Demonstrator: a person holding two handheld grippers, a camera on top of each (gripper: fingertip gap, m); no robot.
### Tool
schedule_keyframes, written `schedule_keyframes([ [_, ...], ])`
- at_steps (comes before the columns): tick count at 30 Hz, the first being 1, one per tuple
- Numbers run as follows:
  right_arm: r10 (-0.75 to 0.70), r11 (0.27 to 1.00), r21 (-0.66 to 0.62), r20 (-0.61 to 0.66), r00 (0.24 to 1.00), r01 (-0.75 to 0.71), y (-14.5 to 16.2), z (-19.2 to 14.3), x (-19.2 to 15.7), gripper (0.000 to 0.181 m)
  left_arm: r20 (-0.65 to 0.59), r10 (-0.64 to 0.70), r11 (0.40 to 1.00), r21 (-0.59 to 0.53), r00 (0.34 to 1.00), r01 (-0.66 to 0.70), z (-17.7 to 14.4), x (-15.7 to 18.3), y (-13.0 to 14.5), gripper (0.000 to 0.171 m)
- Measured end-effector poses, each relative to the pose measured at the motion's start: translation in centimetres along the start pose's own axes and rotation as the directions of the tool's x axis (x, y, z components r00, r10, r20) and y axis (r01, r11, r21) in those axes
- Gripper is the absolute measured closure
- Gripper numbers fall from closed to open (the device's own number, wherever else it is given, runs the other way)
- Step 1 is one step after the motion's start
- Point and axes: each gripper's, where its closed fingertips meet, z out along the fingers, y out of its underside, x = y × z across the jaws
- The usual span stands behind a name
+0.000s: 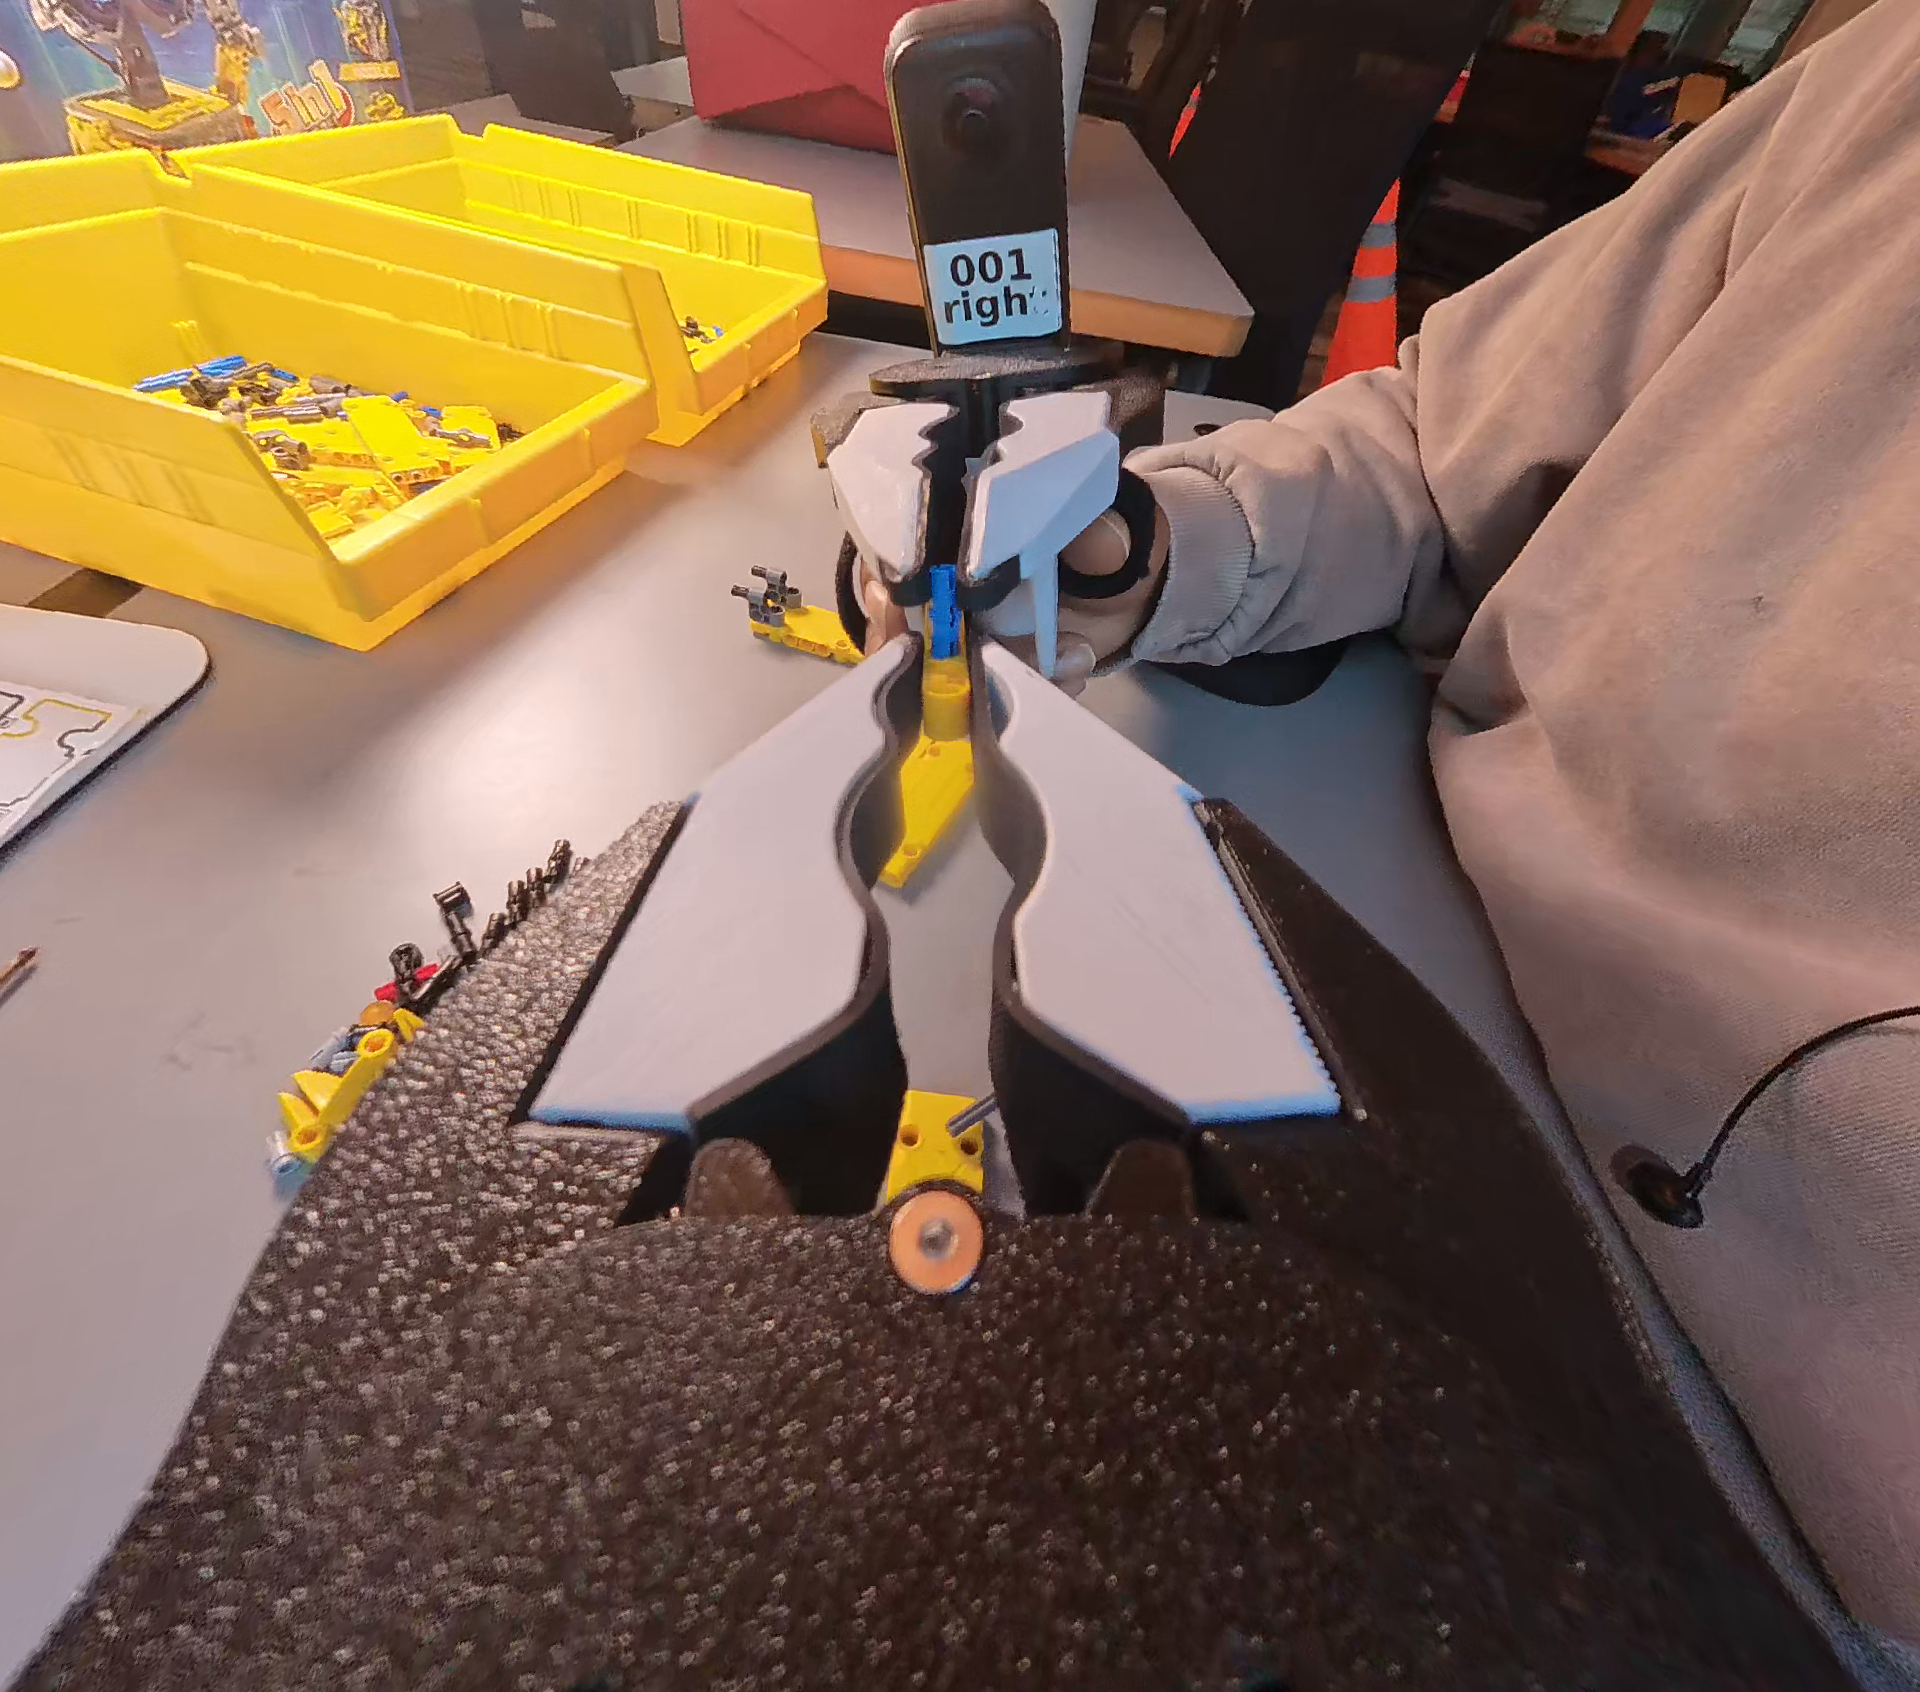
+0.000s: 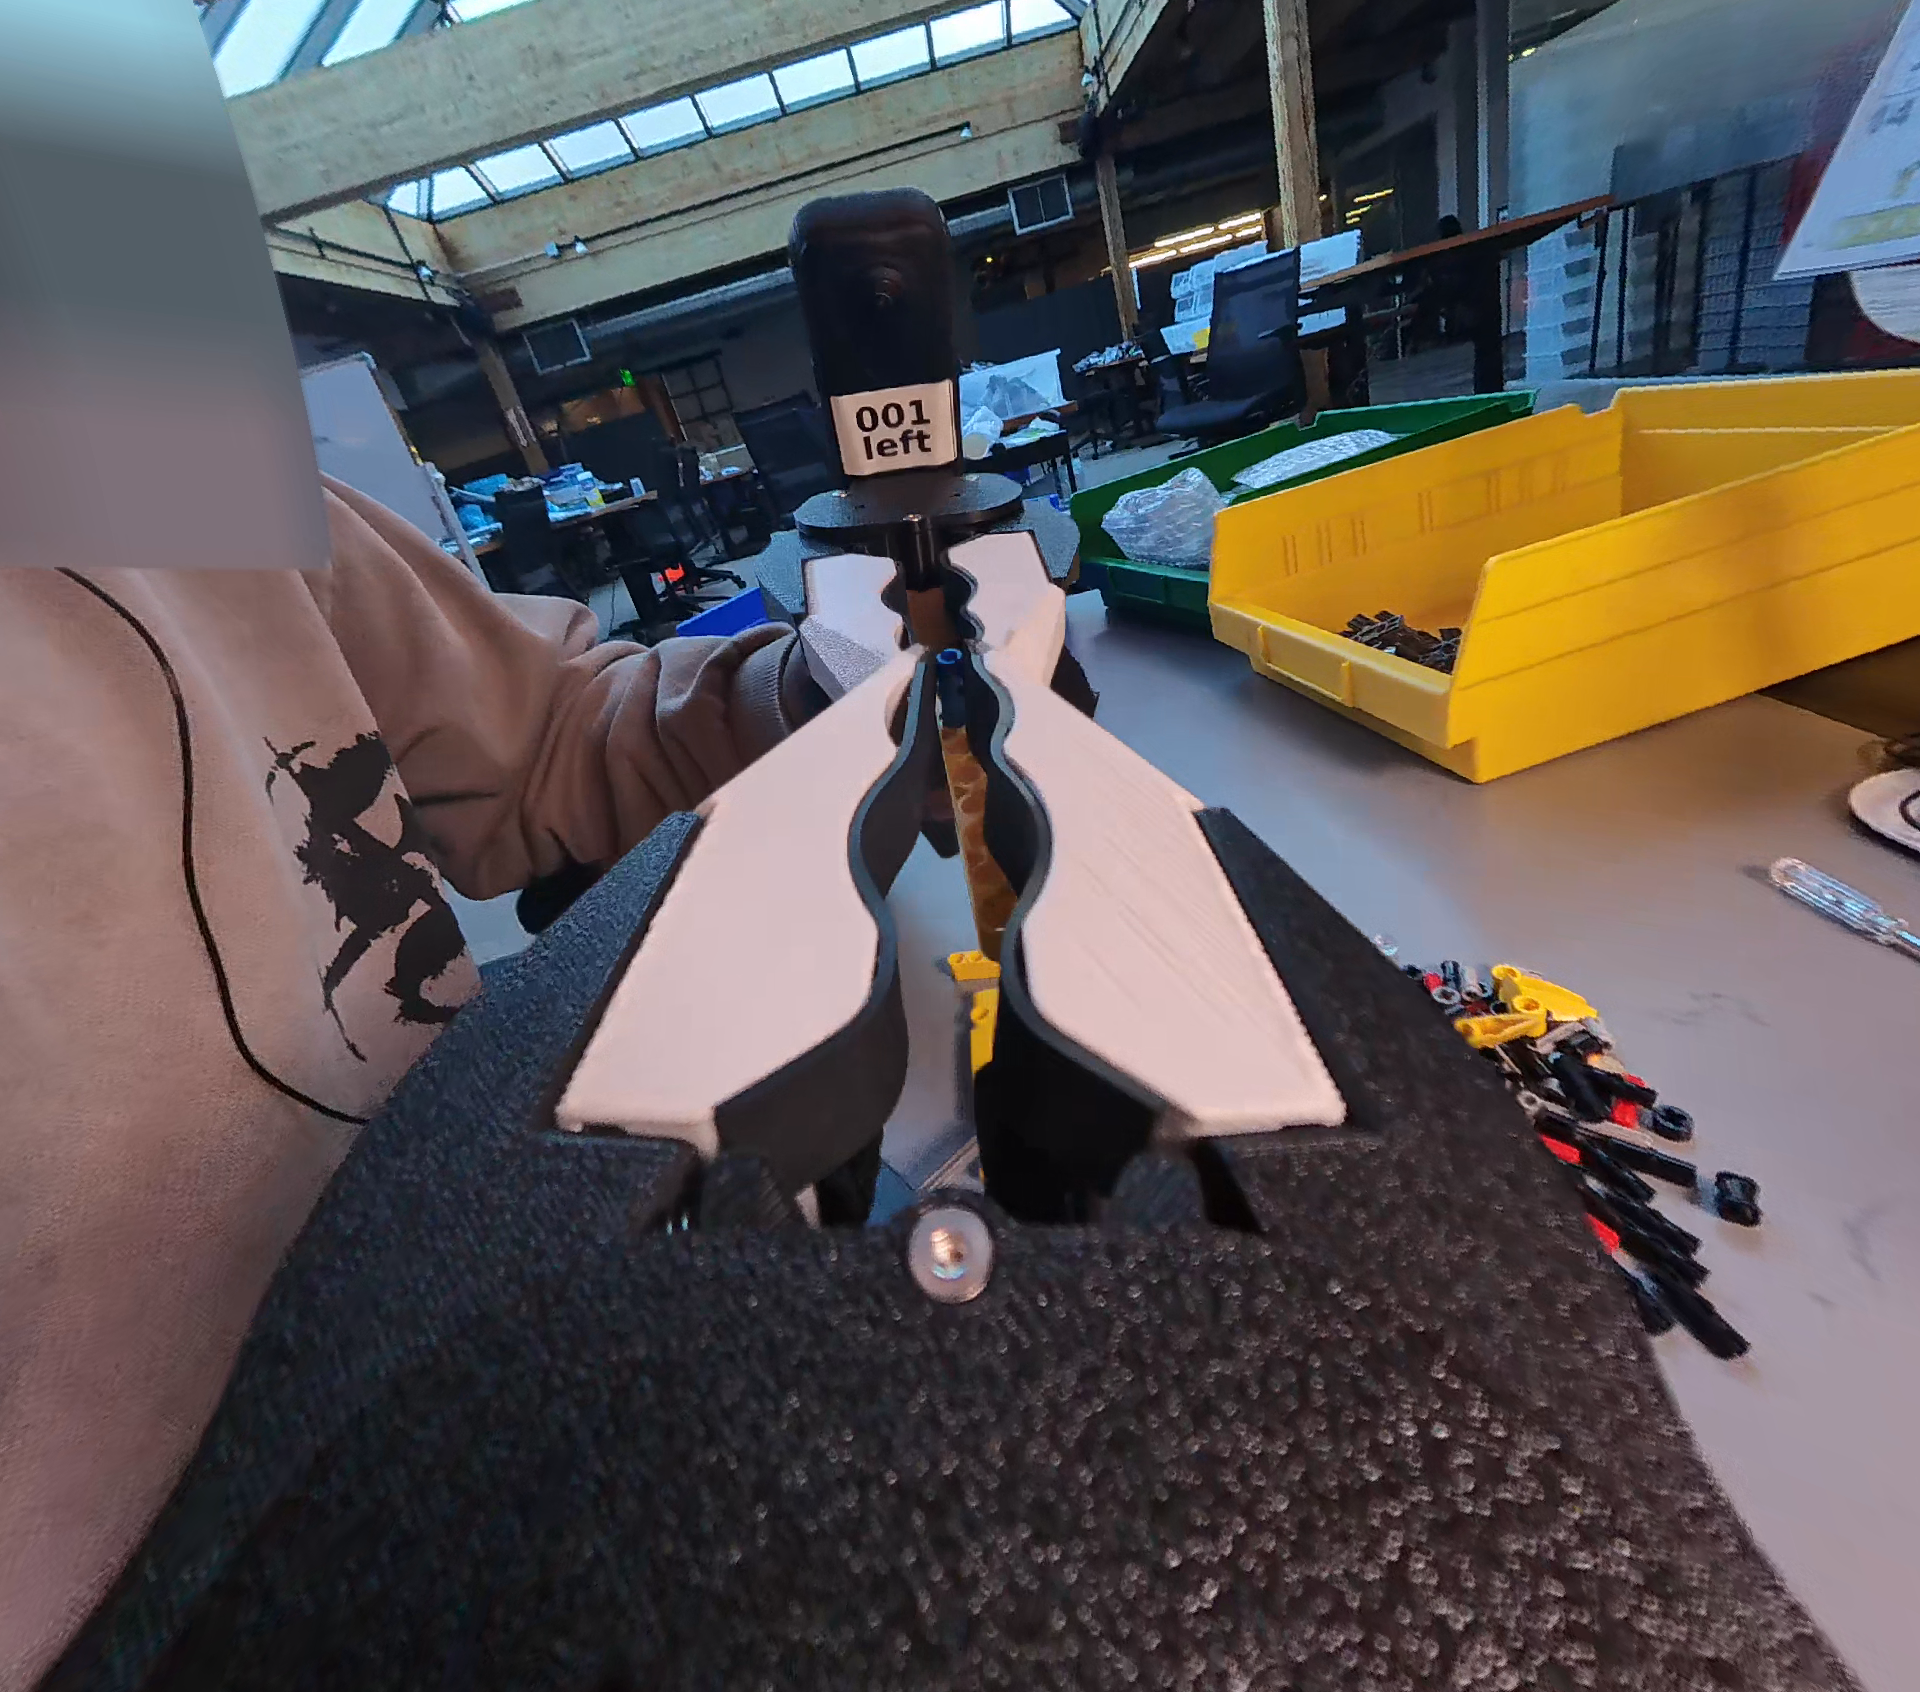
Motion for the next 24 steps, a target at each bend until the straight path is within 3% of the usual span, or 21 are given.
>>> schedule_keyframes([
  [4, -0.068, 0.996, -0.054, -0.005, 0.998, 0.068, 0.5, 0.3, -0.3, 0.171, -0.002, 0.029, 0.999, -0.015, 1.000, -0.029, 0.0, 0.3, 0.0, 0.165],
  [11, -0.088, 0.993, -0.081, 0.002, 0.996, 0.088, 0.3, 0.1, -0.6, 0.178, -0.017, 0.022, 1.000, 0.010, 1.000, -0.022, 0.2, 0.7, -0.2, 0.165],
  [16, 0.008, 1.000, 0.019, 0.002, 1.000, -0.008, -1.5, -0.4, -0.2, 0.181, -0.016, -0.041, 0.995, 0.087, 0.999, 0.042, 0.1, 0.3, -1.1, 0.164],
  [21, -0.012, 1.000, 0.013, -0.008, 1.000, 0.012, -1.5, -0.4, 0.1, 0.181, 0.001, -0.039, 0.997, 0.063, 0.999, 0.039, 0.1, 0.0, -0.9, 0.164],
  [24, 0.014, 0.998, 0.057, 0.011, 1.000, -0.014, -2.2, -0.4, 0.0, 0.181, -0.015, -0.056, 0.993, 0.104, 0.998, 0.058, -0.2, 0.1, -1.7, 0.164],
])
